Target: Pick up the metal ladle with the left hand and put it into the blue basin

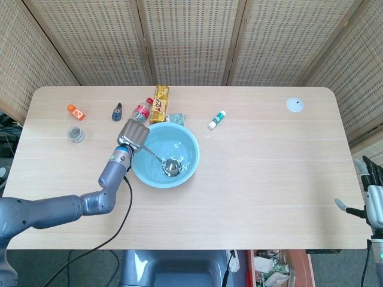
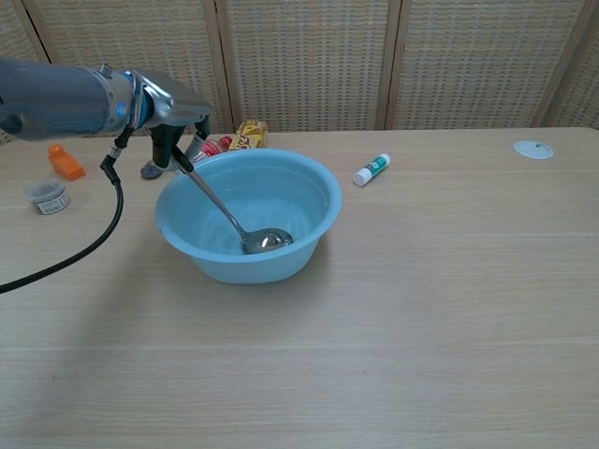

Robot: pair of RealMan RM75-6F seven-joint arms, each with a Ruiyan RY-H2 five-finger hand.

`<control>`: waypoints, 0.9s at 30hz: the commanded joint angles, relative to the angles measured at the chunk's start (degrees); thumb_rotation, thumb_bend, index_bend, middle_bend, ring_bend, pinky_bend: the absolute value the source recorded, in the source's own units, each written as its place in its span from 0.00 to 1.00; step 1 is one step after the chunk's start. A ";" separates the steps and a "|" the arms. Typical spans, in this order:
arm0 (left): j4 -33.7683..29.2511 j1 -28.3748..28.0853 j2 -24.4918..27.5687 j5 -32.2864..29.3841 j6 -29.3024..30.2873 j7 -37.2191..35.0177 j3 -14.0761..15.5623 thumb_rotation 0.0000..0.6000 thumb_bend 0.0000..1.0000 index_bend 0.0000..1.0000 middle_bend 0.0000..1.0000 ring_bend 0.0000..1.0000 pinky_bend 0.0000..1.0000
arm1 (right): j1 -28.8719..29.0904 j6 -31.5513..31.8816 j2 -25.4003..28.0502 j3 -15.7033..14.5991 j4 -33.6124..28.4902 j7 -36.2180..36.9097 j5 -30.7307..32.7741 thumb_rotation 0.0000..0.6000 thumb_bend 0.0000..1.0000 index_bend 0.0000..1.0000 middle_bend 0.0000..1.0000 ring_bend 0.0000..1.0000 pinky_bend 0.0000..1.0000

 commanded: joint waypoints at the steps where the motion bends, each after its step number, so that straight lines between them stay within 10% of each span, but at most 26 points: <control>1: -1.32 0.32 1.39 0.09 -0.38 -1.50 -0.55 1.00 0.58 0.93 1.00 0.93 0.99 | -0.02 0.08 -0.01 0.00 -0.10 -0.16 -0.01 1.00 0.00 0.00 0.00 0.00 0.00; 27: -13.31 -1.95 14.61 -0.59 -0.07 -7.53 -0.35 1.00 0.58 0.93 1.00 0.92 0.98 | -0.38 0.88 -0.15 -0.29 -1.24 -2.00 -0.27 1.00 0.00 0.00 0.00 0.00 0.00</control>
